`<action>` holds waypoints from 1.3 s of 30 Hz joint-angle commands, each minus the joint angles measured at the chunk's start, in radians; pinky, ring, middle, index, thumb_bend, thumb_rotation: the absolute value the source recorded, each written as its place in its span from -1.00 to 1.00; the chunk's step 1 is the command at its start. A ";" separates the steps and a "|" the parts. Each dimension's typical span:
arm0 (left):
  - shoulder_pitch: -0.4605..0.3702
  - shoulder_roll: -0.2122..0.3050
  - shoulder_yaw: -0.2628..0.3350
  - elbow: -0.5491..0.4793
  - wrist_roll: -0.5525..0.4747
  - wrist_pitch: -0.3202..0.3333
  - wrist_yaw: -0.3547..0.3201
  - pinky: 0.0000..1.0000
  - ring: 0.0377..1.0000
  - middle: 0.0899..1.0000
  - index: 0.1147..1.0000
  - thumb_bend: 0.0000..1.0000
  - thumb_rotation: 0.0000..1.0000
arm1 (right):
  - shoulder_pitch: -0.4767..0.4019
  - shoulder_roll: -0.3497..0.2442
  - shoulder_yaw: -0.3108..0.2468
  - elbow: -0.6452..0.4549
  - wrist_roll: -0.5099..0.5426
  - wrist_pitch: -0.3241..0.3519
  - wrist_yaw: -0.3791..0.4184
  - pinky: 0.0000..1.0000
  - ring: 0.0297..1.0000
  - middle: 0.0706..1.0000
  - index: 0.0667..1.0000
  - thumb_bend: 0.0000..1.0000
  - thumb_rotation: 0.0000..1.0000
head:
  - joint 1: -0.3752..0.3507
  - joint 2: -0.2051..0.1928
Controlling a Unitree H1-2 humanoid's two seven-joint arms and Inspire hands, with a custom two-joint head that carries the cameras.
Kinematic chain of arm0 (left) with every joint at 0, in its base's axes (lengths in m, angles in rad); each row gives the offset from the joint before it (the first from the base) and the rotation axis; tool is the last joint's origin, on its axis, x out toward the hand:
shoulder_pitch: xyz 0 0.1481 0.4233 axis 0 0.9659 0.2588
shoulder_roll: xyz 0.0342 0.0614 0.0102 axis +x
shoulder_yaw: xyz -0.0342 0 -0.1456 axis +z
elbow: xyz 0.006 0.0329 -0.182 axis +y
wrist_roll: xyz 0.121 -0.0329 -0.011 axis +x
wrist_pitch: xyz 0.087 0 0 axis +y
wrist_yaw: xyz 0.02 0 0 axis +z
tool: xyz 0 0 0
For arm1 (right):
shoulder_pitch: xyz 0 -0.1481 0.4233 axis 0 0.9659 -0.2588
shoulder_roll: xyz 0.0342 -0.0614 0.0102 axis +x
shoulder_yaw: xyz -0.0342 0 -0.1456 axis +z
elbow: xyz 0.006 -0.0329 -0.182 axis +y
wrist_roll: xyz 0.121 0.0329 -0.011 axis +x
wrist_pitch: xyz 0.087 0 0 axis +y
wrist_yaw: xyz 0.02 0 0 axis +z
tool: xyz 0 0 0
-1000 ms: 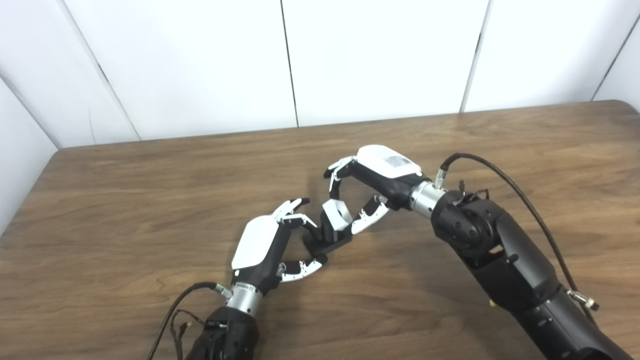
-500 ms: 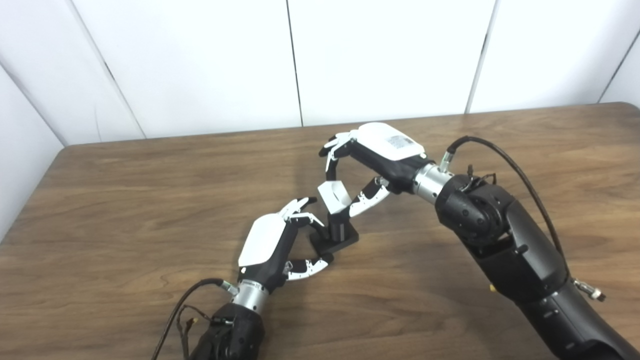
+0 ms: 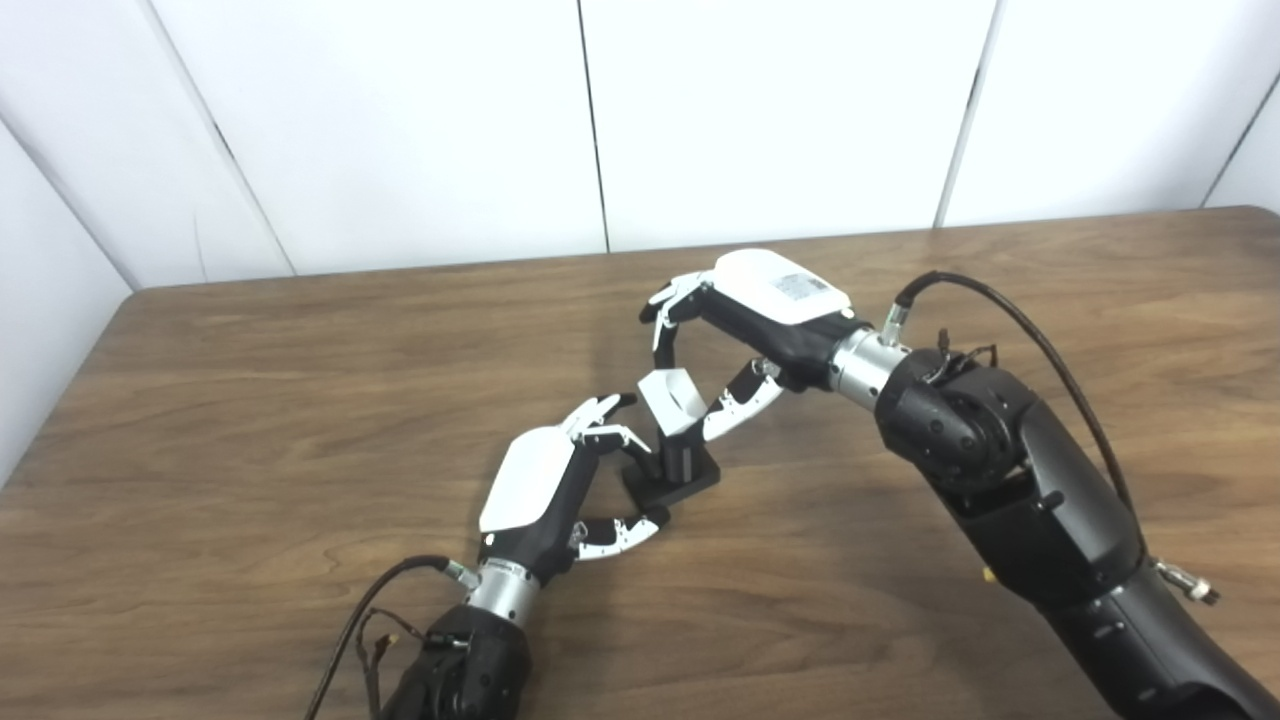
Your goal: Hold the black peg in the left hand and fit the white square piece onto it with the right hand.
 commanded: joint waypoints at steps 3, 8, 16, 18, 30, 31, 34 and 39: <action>-0.014 0.007 -0.002 -0.003 0.009 -0.002 -0.005 0.70 0.86 0.81 -0.15 0.05 -0.87 | -0.093 -0.050 0.007 -0.041 -0.006 -0.045 0.043 0.80 0.76 0.57 -0.12 0.04 -0.72 | 0.001 0.002; -0.015 0.009 -0.003 -0.004 0.013 0.004 -0.011 0.72 0.87 0.82 -0.15 0.05 -0.87 | -0.148 -0.082 0.021 -0.045 -0.002 -0.070 0.093 0.81 0.79 0.57 -0.12 0.05 -0.72 | -0.001 0.002; -0.017 0.003 -0.003 -0.001 0.012 0.004 -0.007 0.72 0.86 0.82 -0.15 0.05 -0.86 | -0.189 -0.095 0.025 -0.067 0.003 -0.066 0.144 0.80 0.79 0.58 -0.12 0.05 -0.72 | 0.004 0.001; -0.017 0.003 -0.002 0.002 0.012 0.001 -0.003 0.72 0.86 0.81 -0.15 0.05 -0.86 | -0.189 -0.092 0.024 -0.069 0.001 -0.061 0.148 0.82 0.80 0.58 -0.12 0.04 -0.72 | 0.004 0.001; -0.020 0.002 -0.001 0.004 0.010 0.003 -0.003 0.71 0.86 0.81 -0.15 0.05 -0.87 | -0.190 -0.077 0.038 -0.053 -0.011 -0.077 0.149 0.89 0.83 0.59 -0.12 0.04 -0.72 | 0.008 0.003; -0.021 0.002 0.000 0.006 0.008 -0.001 -0.002 0.71 0.86 0.81 -0.15 0.05 -0.87 | -0.193 -0.077 0.042 -0.052 -0.013 -0.081 0.152 0.90 0.83 0.59 -0.12 0.04 -0.72 | 0.009 0.003; -0.021 0.001 0.001 0.008 0.004 -0.003 0.000 0.72 0.86 0.81 -0.16 0.05 -0.87 | -0.201 -0.079 0.054 -0.050 -0.016 -0.089 0.165 0.91 0.84 0.58 -0.12 0.04 -0.72 | 0.008 0.002; -0.022 -0.001 0.000 0.007 0.008 0.002 -0.001 0.73 0.87 0.81 -0.15 0.05 -0.87 | -0.213 -0.079 0.068 -0.044 -0.020 -0.094 0.186 0.94 0.84 0.58 -0.12 0.05 -0.72 | 0.010 0.004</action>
